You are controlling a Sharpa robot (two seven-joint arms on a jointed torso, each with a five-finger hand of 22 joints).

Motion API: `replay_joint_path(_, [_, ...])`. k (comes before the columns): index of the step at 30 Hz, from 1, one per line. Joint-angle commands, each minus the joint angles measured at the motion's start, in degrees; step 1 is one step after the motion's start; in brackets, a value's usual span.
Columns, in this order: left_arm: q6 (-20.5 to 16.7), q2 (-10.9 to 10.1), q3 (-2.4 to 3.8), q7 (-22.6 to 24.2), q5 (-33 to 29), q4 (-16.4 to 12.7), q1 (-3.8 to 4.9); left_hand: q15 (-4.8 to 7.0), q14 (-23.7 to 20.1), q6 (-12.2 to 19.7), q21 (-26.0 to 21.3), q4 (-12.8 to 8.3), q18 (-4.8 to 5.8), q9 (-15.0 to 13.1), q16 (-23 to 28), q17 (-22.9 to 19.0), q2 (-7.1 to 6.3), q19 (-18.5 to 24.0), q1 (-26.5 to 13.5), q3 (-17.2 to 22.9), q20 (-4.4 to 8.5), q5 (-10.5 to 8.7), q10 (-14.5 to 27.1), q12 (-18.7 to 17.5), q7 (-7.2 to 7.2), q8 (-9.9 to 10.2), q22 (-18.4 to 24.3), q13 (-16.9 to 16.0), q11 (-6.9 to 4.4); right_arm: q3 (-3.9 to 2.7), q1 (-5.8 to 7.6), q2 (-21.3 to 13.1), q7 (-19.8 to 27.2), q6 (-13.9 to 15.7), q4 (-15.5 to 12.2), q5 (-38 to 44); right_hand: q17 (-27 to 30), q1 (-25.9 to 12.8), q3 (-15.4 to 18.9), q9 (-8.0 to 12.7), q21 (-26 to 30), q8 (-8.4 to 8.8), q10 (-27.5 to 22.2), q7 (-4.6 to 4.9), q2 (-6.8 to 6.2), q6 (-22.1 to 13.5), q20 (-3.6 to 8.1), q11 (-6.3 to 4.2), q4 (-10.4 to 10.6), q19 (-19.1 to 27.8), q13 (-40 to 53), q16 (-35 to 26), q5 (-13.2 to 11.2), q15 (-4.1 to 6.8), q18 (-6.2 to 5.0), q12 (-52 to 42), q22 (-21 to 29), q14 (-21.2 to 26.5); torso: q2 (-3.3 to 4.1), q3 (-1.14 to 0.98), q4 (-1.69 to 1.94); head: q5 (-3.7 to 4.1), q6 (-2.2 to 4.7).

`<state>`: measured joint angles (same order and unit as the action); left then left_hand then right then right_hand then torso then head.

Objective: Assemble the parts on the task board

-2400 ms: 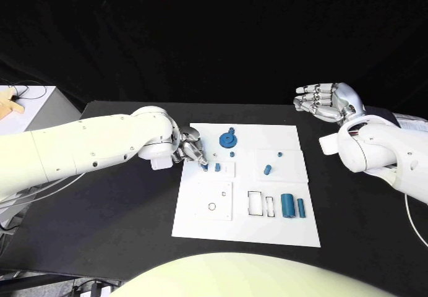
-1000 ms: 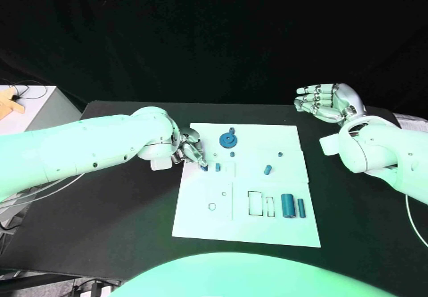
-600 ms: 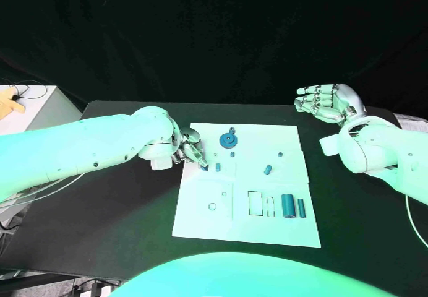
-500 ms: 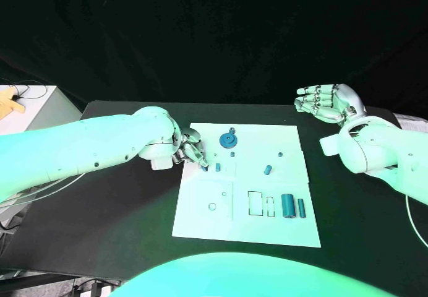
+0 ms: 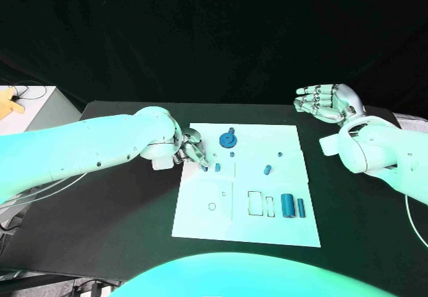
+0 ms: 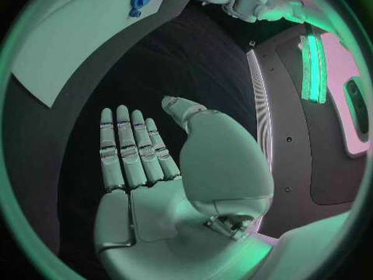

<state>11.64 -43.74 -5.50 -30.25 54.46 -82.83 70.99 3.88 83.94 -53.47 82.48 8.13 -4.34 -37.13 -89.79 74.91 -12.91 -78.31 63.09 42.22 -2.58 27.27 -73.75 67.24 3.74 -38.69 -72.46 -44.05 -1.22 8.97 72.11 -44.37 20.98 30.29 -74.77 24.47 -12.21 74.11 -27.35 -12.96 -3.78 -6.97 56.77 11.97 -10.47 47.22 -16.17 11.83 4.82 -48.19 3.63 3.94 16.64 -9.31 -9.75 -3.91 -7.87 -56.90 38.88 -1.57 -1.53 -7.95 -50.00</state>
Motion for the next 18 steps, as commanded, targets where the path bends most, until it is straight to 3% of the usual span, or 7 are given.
replay_joint_path(1, [1.6,0.4,-0.16,0.1,-0.4,0.1,-0.25,0.38,6.1,-1.0,0.1,-8.8,0.39,-0.1,-0.2,15.1,0.38,-0.3,-0.2,9.0,0.30,-0.15,-0.3,0.3,-0.63,-0.1,0.0,0.0,0.00,-0.02,-0.02,0.0,0.6,-0.6,0.0,0.0,0.1,-0.4,0.2,0.1,0.1,0.21,0.2,3.31,0.20,0.3,-0.06,0.08,0.0,0.3,0.0,-0.1,0.0,-0.42,-0.70,0.3,0.1,0.0,-0.01,-0.01,-0.01,-0.01,0.00])
replay_joint_path(9, [1.4,0.8,-0.17,0.1,0.1,0.6,-0.26,0.42,6.1,-0.9,0.1,-8.7,0.38,-0.1,-0.2,15.1,0.46,-0.3,-0.5,8.8,0.32,-0.31,-0.2,0.1,-0.68,-0.1,0.0,0.3,-0.04,-0.02,-0.03,0.0,0.6,-0.6,-0.1,-0.1,0.4,-0.5,0.3,0.2,0.0,0.34,0.3,3.31,0.35,0.5,-0.07,0.08,0.0,0.3,0.0,-0.1,-0.1,-0.42,-0.71,0.3,0.5,0.0,0.01,0.03,-0.02,0.04,0.00])
replay_joint_path(18, [1.4,1.3,-0.21,0.1,0.8,1.1,-0.40,0.63,6.1,-0.3,-0.2,-8.0,0.39,-0.7,-0.2,15.1,0.60,-0.3,-2.2,5.9,0.53,-1.17,-0.4,-0.2,-1.09,-0.5,0.1,0.3,-0.30,-0.02,-0.04,-0.1,0.6,-0.6,-0.2,-0.1,0.4,-0.5,0.3,0.2,0.0,0.34,0.3,3.31,0.35,0.5,-0.07,0.08,0.0,0.3,0.0,-0.1,-0.1,-0.42,-0.71,0.3,0.5,0.0,-0.01,0.07,0.01,0.20,0.00])
